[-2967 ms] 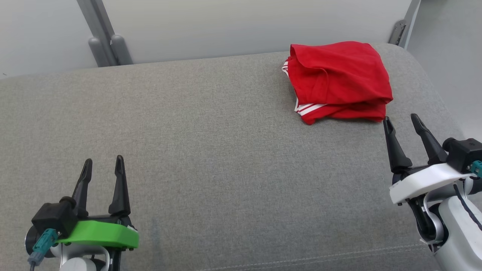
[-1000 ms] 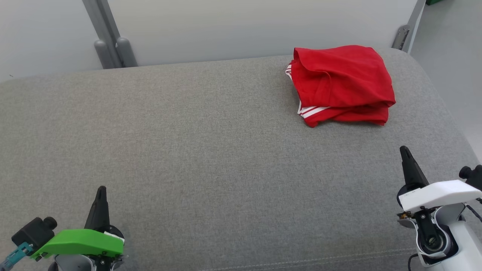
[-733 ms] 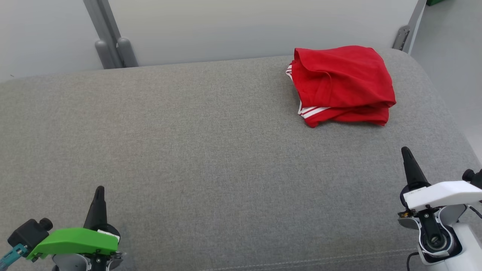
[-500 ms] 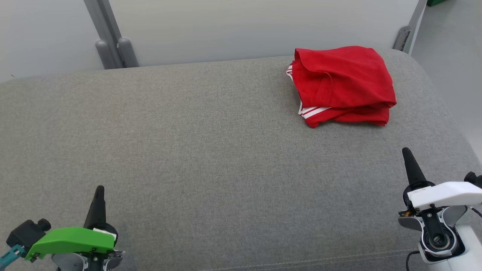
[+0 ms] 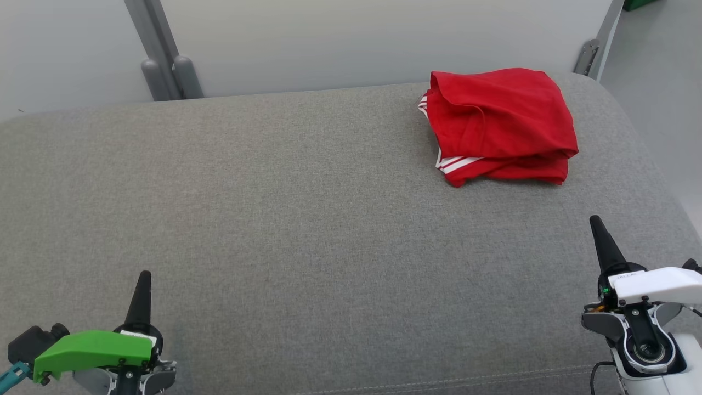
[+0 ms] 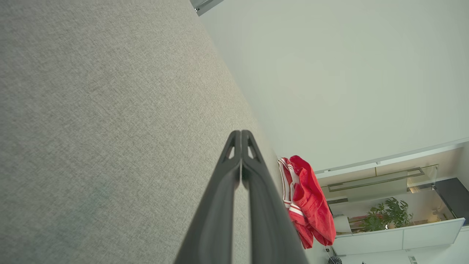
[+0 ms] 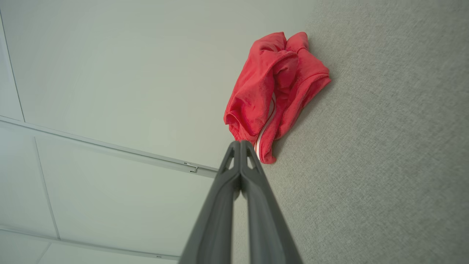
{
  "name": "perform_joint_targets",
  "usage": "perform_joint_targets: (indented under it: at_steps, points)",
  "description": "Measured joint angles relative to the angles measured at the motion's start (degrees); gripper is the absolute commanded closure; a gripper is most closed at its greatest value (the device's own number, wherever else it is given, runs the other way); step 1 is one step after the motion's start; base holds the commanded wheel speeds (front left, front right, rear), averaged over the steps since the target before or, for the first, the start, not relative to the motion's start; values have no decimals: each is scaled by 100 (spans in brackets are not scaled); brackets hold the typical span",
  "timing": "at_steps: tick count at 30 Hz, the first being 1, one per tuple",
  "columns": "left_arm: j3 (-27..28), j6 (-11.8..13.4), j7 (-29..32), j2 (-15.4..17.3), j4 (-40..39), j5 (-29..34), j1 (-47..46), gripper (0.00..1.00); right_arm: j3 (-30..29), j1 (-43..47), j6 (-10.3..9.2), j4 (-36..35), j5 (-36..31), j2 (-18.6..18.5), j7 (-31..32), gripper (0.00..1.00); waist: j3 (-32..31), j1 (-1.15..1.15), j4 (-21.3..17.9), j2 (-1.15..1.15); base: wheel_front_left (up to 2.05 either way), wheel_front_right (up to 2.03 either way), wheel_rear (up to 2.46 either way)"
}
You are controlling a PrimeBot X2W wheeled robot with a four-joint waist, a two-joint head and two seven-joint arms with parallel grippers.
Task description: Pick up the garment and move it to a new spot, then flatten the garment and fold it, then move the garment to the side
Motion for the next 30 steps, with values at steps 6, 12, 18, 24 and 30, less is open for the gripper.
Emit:
perform_joint_targets:
  at_steps: [6, 12, 18, 24, 30]
  points:
    - [38, -15, 110, 0, 30, -357, -26, 100, -119, -1, 33, 11, 319, 65, 112, 100, -5, 0, 6, 0, 0, 0, 0]
    - [73, -19, 234, 0, 53, -758, -56, 100, -264, -2, 73, 20, 709, 130, 233, 100, -11, 0, 14, 0, 0, 0, 0]
    - [104, -23, 339, 1, 93, -1159, -73, 100, -398, -3, 126, 27, 1101, 224, 350, 100, -17, 0, 22, 0, 0, 0, 0]
    - [148, -33, 467, 2, 136, -1584, -149, 100, -536, -5, 198, 41, 1491, 289, 472, 100, -24, 0, 30, 0, 0, 0, 0]
    - [208, -68, 586, 2, 188, -2079, -166, 100, -671, -18, 204, 49, 1889, 387, 597, 100, -29, 0, 37, 0, 0, 0, 0]
